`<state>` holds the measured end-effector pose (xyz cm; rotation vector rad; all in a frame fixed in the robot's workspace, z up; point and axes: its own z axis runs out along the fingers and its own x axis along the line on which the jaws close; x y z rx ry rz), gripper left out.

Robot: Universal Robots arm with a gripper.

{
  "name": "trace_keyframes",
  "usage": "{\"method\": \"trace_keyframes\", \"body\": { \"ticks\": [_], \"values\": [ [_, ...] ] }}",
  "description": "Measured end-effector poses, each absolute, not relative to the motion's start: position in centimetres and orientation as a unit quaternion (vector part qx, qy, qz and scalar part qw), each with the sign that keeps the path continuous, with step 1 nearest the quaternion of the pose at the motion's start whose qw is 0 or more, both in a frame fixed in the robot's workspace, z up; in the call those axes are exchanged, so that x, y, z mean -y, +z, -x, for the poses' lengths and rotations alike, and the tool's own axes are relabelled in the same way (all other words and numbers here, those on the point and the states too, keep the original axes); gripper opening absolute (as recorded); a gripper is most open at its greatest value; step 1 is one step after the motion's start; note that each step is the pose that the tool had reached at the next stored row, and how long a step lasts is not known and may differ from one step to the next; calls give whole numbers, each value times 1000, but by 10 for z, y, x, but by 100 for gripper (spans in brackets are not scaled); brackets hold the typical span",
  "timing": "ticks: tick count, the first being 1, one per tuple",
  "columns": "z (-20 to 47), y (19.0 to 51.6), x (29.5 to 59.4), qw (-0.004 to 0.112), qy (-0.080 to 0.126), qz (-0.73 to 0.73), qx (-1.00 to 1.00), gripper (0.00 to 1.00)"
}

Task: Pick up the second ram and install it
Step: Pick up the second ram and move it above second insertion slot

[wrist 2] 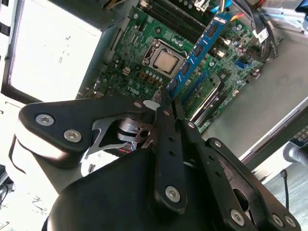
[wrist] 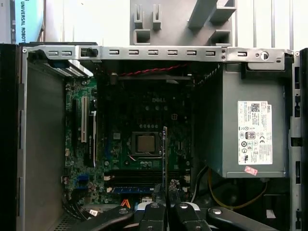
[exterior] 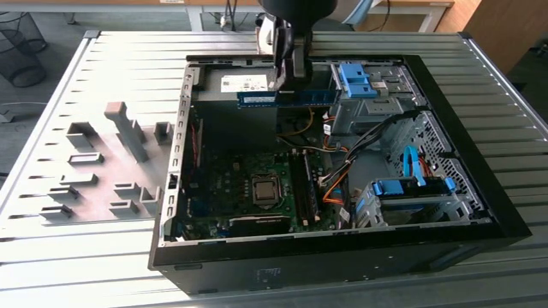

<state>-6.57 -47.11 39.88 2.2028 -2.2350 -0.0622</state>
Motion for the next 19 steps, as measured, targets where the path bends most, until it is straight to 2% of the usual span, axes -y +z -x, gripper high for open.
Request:
{"method": "trace_keyframes", "body": {
  "ticks": [19],
  "values": [
    [33,398,471,1,-20,-702,712,14]
  ]
}}
